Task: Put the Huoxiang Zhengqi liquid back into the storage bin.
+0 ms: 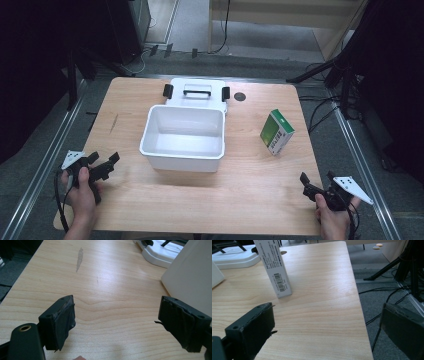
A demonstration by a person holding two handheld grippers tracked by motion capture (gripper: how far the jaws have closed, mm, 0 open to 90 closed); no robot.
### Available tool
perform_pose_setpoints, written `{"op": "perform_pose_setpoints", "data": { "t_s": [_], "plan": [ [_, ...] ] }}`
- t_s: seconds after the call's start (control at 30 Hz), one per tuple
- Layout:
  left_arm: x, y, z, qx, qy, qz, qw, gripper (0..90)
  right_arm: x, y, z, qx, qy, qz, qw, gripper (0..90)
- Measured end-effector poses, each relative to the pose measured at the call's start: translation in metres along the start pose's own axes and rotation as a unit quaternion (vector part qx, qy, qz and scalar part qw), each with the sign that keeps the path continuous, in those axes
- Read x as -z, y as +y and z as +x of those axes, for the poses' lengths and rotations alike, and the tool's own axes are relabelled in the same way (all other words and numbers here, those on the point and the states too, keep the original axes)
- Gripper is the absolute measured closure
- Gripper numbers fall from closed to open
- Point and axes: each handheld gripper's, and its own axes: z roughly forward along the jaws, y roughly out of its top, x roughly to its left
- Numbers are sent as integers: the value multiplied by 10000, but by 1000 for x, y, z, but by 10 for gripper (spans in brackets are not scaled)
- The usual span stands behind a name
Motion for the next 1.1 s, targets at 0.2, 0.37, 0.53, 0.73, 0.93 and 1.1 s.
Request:
{"op": "perform_pose_setpoints", "data": {
  "t_s": [0.2, 0.37, 0.53, 0.73, 0.93, 1.1],
  "plan": [
    [0, 0, 0, -11, 28, -7, 10000, 150, 0, 0, 0, -38, -53, -9, 10000, 0],
    [0, 0, 0, -4, 26, -20, 10000, 150, 1, 1, -1, -156, -17, -27, 9999, 0],
    [0, 0, 0, 15, 23, -29, 10000, 151, 3, 4, 2, -214, 100, -51, 9997, 0],
    [0, 0, 0, 3, 32, -25, 10000, 150, 3, 16, 15, 141, 172, 3, 9998, 0],
    [0, 0, 0, 1, 26, -26, 10000, 150, -1, 27, 30, 482, 279, 196, 9983, 0],
    [0, 0, 0, 5, 23, -26, 10000, 150, -6, 39, 36, 618, 309, 269, 9972, 0]
  ]
}}
